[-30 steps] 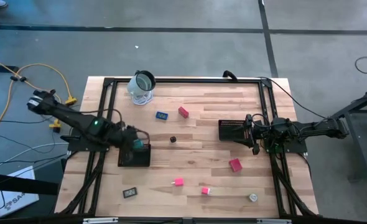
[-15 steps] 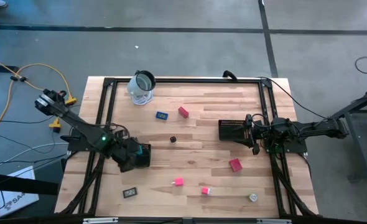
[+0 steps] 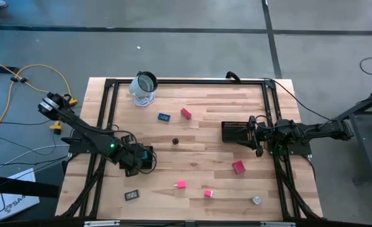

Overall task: Pick & Place Office items
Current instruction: Put the light blue digital timer into the left black bin

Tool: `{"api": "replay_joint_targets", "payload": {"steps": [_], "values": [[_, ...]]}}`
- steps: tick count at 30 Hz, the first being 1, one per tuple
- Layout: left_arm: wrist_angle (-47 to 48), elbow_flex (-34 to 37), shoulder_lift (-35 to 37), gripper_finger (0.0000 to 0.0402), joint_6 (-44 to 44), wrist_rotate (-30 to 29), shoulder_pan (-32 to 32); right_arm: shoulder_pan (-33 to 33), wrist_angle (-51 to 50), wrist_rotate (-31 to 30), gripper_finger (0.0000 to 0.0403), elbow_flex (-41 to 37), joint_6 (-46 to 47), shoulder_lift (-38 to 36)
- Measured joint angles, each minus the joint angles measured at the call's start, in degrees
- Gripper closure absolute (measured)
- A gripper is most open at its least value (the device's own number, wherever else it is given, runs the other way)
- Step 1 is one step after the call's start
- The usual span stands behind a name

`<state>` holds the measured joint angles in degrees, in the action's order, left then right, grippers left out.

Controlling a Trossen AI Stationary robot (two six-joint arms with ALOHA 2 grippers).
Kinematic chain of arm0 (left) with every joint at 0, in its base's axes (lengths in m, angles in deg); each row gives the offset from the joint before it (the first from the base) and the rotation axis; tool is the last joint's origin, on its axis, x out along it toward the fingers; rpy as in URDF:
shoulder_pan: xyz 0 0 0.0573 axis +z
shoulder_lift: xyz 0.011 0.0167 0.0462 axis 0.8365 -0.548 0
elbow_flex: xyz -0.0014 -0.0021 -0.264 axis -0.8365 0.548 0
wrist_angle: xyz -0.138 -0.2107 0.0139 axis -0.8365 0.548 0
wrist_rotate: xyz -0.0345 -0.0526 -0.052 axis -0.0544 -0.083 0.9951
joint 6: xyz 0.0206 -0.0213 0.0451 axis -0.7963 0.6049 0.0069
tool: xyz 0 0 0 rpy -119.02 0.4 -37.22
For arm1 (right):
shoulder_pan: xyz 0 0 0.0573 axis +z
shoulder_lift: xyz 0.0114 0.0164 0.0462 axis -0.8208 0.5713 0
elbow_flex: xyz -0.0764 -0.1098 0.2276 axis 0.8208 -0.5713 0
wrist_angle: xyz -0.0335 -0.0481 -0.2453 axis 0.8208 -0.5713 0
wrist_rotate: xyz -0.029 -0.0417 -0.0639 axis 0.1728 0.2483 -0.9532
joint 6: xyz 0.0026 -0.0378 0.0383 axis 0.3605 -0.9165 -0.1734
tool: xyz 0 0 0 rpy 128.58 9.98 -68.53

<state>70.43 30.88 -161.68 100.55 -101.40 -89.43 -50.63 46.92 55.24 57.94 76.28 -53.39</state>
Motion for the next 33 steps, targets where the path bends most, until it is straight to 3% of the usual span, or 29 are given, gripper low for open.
{"api": "replay_joint_targets", "payload": {"steps": [11,18,26,33], "values": [[-9.6,7.44,0.0,0.0245,-3.84,2.17,4.83,0.01,0.0,-0.01,0.018,0.01,0.01,-0.01],[-11.15,7.6,0.0,0.0243,-6.49,2.46,6.4,0.0,-0.01,-0.02,0.018,0.02,0.01,-0.01],[-11.1,7.62,0.0,0.0207,-7.56,2.94,6.68,0.01,-0.01,0.0,0.018,0.02,0.02,-0.02],[-11.1,7.62,0.0,0.02,-7.51,2.94,6.66,0.0,-0.01,0.0,0.018,0.0,0.02,-0.02]]}}
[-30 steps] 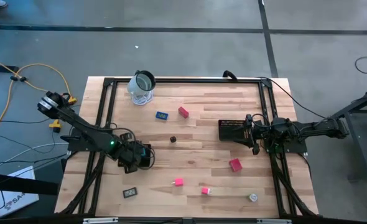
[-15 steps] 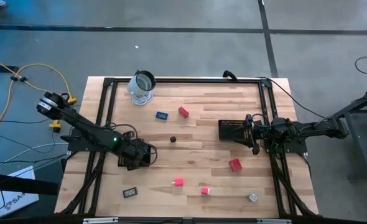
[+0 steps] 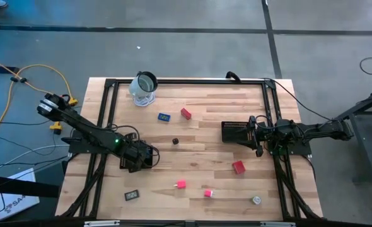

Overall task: Pick & Place Office items
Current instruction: Put the light blue digital timer into the left black bin, then put the dark blue digital timer into the left black bin

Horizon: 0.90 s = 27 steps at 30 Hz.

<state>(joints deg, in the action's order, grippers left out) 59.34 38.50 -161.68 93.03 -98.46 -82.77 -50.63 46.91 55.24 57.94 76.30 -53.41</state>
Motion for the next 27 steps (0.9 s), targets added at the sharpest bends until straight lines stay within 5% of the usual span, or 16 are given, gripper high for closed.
{"api": "replay_joint_targets", "payload": {"steps": [12,27], "values": [[-0.26,0.0,0.53,0.0199,0.87,0.66,-0.04,-0.01,-0.01,0.0,0.018,0.01,-0.02,0.01],[1.01,0.0,10.35,0.0199,0.59,0.66,-0.04,0.0,0.0,-0.01,0.018,0.0,0.01,0.02]]}}
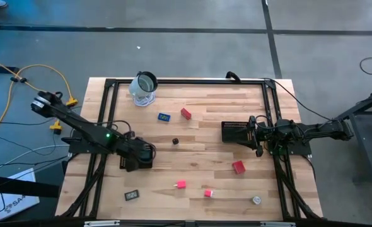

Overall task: Pick & Place Office items
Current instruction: Put the dark blue digital timer into the left black bin

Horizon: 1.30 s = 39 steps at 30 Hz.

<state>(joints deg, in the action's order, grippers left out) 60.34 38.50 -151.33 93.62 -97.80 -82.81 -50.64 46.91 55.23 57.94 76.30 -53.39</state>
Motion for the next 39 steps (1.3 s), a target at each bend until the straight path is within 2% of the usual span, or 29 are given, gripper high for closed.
{"api": "replay_joint_targets", "payload": {"steps": [9,15,27,35,39], "values": [[-0.02,0.0,5.5,0.0199,-5.69,-2.11,0.59,0.0,0.0,-0.01,0.018,0.01,-0.01,-0.01],[-1.38,0.0,5.58,0.0199,-9.94,-2.15,4.71,0.01,-0.01,-0.02,0.018,0.0,0.0,0.0],[-3.92,-5.22,4.92,0.0199,-29.71,1.42,21.85,0.01,-0.01,0.01,0.018,0.02,-0.02,-0.02],[-6.58,-8.52,-0.64,0.0199,-41.91,11.65,36.2,0.01,0.02,-0.01,0.018,0.02,-0.02,0.01],[-6.85,-11.88,-5.18,0.0199,-48.41,13.59,41.75,0.0,0.04,0.0,0.018,0.01,-0.02,-0.02]]}}
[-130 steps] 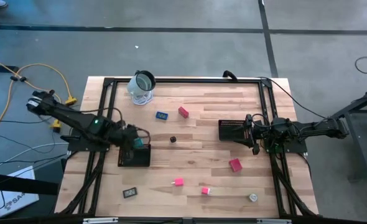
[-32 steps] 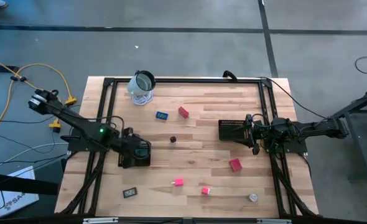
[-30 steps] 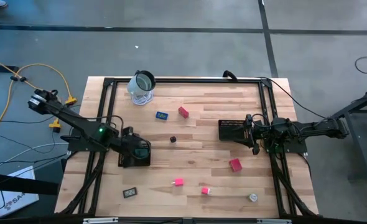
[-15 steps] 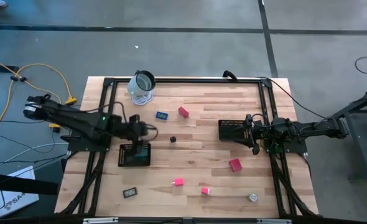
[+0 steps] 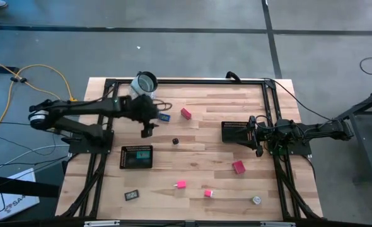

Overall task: Pick & Place Office items
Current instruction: Put the dark blue digital timer into the left black bin

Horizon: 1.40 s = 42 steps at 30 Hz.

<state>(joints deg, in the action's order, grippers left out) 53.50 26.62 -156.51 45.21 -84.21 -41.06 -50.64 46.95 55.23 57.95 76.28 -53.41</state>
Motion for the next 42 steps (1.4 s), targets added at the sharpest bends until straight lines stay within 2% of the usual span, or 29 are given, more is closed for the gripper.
{"api": "replay_joint_targets", "payload": {"steps": [9,19,42], "values": [[0.29,-6.2,-11.03,0.0199,-12.04,5.57,7.98,-0.01,-0.01,0.01,0.018,-0.01,0.01,0.0],[0.88,-6.98,-18.21,0.0199,-14.36,10.15,14.59,0.0,-0.02,-0.01,0.018,-0.01,0.01,0.0],[-2.57,-7.29,-22.82,0.0199,-20.63,6.62,13.78,0.01,-0.02,-0.03,0.018,0.01,0.02,0.23]]}}
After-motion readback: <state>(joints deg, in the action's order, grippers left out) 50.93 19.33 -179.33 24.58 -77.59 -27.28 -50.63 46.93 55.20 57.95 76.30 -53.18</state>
